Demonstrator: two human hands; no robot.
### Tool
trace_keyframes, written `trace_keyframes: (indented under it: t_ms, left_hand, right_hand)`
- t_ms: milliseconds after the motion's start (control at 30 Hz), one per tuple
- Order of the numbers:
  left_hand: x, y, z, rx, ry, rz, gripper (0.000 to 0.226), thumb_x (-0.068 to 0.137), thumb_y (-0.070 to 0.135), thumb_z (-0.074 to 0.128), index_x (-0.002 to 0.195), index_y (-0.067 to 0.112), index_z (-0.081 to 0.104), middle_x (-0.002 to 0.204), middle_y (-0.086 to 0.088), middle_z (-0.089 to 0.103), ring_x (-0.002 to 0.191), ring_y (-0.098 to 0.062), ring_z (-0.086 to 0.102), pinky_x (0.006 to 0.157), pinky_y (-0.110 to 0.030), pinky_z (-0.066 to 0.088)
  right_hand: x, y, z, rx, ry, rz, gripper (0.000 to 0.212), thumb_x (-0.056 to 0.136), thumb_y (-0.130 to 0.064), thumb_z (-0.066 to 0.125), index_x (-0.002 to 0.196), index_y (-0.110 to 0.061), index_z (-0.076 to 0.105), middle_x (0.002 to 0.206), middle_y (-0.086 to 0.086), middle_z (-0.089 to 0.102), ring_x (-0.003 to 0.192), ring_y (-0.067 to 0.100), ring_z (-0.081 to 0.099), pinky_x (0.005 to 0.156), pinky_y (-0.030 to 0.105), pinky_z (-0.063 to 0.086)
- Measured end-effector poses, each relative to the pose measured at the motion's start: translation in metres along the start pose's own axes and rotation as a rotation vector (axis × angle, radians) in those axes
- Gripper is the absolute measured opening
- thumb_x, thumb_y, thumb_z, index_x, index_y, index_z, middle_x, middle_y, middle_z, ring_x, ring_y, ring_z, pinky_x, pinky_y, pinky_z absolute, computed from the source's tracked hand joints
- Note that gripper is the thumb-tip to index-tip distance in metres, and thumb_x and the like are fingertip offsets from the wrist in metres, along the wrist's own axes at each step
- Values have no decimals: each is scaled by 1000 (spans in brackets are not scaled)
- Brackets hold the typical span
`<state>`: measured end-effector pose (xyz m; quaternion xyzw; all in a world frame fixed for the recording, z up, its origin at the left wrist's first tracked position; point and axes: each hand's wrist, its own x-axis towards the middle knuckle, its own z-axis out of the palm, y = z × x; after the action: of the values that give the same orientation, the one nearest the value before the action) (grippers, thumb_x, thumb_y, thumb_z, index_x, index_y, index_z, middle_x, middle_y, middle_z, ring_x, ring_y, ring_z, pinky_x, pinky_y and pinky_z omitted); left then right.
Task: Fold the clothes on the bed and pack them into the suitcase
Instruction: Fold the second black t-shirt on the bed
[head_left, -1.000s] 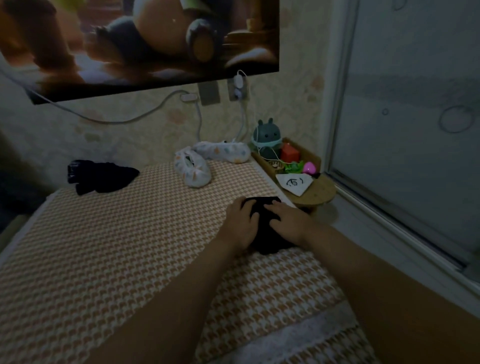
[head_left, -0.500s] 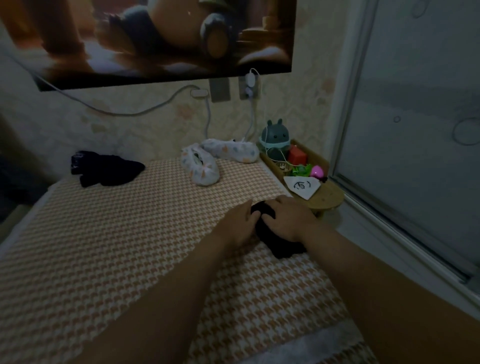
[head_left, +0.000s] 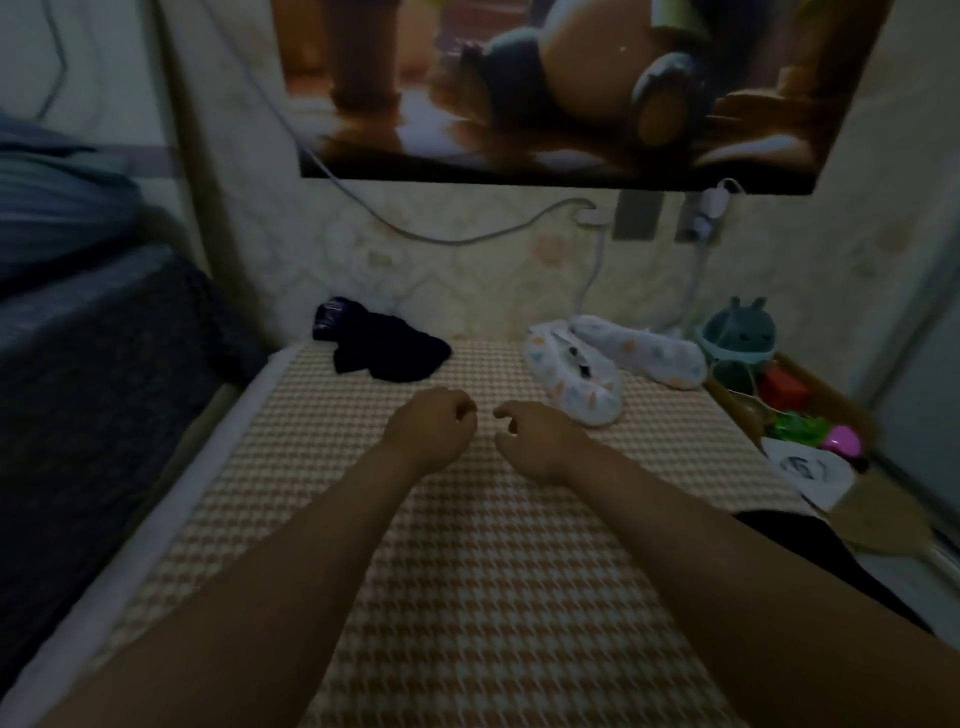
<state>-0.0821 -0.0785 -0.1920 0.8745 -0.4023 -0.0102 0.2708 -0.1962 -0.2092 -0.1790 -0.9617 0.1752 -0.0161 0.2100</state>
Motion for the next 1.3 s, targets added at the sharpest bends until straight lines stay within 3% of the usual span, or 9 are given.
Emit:
trace_keyframes:
  t_ms: [233, 400, 500, 600, 767, 867, 933, 1067, 1300]
  left_hand:
    - [61, -141, -29, 17, 19, -97, 55, 86, 47, 41, 130, 18, 55, 127, -8, 55, 115, -26, 52, 97, -40, 45]
    - [100, -205, -25, -2, 68, -139, 49, 95, 38, 47, 140, 19, 44, 139, -9, 47, 124, -26, 47, 106, -37, 38]
    - [111, -224, -15, 11, 79, -131, 51, 96, 28, 49, 144, 19, 37, 143, -9, 43, 128, -25, 43, 105, -33, 35]
    - [112, -231, -10, 14, 116, -103, 60, 94, 28, 53, 148, 20, 29, 148, -9, 35, 133, -26, 36, 109, -36, 33]
    - [95, -215, -6, 32, 217, -43, 78, 88, 31, 62, 152, 32, 18, 158, -8, 14, 143, -29, 16, 115, -47, 23]
    - [77, -197, -9, 124, 156, 130, 52, 85, 30, 65, 135, 25, 54, 147, -16, 39, 133, -37, 35, 109, -55, 33]
    - [61, -179, -13, 118, 158, 149, 27, 85, 20, 66, 112, 15, 70, 126, -16, 60, 113, -36, 55, 99, -51, 46]
    - [4, -120, -24, -60, -22, 73, 13, 97, 22, 45, 94, 21, 58, 97, -3, 65, 83, -22, 60, 82, -47, 52]
    - [-98, -53, -27, -74, -123, 60, 16, 99, 23, 45, 107, 23, 59, 105, 3, 65, 91, -17, 60, 83, -38, 52]
  right_hand:
    - [148, -67, 64, -143, -41, -145, 52, 97, -35, 48, 146, -22, 34, 148, 10, 33, 130, 28, 39, 105, 37, 36]
    - [240, -80, 93, -484, 185, -118, 61, 96, -32, 47, 149, -17, 22, 147, 15, 27, 130, 33, 31, 103, 43, 34]
    - [274, -75, 95, -655, 180, -22, 46, 93, -30, 52, 136, -16, 43, 141, 13, 37, 128, 32, 34, 108, 45, 28]
    - [287, -71, 97, -471, 119, -101, 24, 93, -15, 51, 117, -16, 54, 128, 11, 53, 115, 28, 49, 104, 40, 34]
    - [227, -79, 94, 11, 107, -313, 45, 100, -29, 46, 140, -6, 44, 133, 13, 55, 113, 23, 55, 104, 41, 43]
    - [174, -79, 79, 83, 87, -319, 24, 102, -17, 39, 118, -7, 56, 100, 5, 61, 85, 21, 57, 78, 32, 45]
    - [139, -73, 67, 153, 66, -316, 23, 101, -21, 42, 108, -9, 60, 94, 3, 63, 81, 20, 58, 74, 31, 46]
    - [72, -63, 48, 154, 39, -312, 4, 87, -30, 59, 84, -31, 57, 77, -9, 61, 66, 7, 55, 57, 25, 44]
    - [-35, -46, 32, 77, -18, -285, 22, 85, -9, 60, 94, -22, 74, 96, -8, 69, 82, 8, 61, 74, 28, 52]
